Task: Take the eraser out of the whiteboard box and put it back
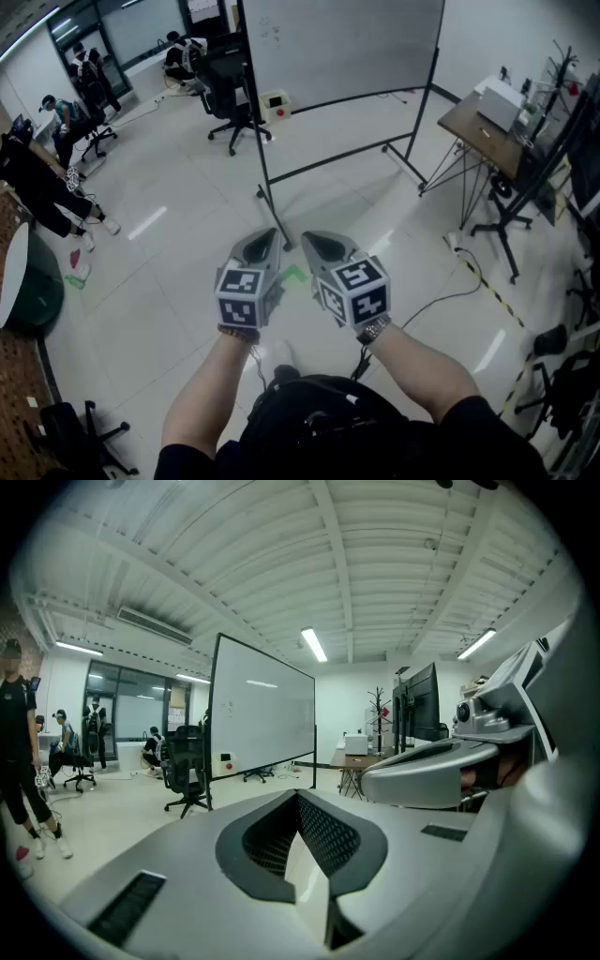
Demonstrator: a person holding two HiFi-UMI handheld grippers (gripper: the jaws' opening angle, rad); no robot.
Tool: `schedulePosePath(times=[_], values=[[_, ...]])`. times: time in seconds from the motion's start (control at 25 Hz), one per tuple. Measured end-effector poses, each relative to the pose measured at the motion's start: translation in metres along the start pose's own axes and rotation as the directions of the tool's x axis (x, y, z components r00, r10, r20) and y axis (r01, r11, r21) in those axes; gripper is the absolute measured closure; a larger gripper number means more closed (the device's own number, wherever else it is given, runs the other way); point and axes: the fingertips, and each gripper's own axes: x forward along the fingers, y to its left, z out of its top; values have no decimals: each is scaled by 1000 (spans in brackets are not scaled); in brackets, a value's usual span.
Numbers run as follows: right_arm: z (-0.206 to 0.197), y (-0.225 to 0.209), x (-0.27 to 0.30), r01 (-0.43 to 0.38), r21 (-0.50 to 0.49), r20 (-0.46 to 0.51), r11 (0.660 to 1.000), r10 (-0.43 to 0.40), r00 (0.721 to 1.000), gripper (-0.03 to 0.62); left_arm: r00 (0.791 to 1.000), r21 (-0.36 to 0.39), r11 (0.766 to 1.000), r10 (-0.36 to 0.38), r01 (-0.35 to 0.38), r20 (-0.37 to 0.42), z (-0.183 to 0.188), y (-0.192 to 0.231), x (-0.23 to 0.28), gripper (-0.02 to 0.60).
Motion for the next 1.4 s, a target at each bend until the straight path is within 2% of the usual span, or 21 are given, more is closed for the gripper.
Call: schedulePosePath(times=[0.24, 0.64, 0.96, 1.4], values=[[-5, -5, 55, 16, 21, -30, 1000, -16, 999, 576, 1000, -24, 1000, -17, 16, -23, -11, 47, 26, 581], [23, -34, 163, 93, 38, -43, 995, -91, 995, 560, 996, -24, 996, -82, 81, -33, 5, 142, 90, 581], [44, -68, 220, 142, 42, -35, 989, -141, 989, 528, 993, -11, 994, -111, 110, -35, 19, 187, 138, 581], [48, -146, 297, 134, 74, -54, 988, -130, 990, 462, 994, -9, 997, -82, 81, -67, 21, 227, 225, 581]])
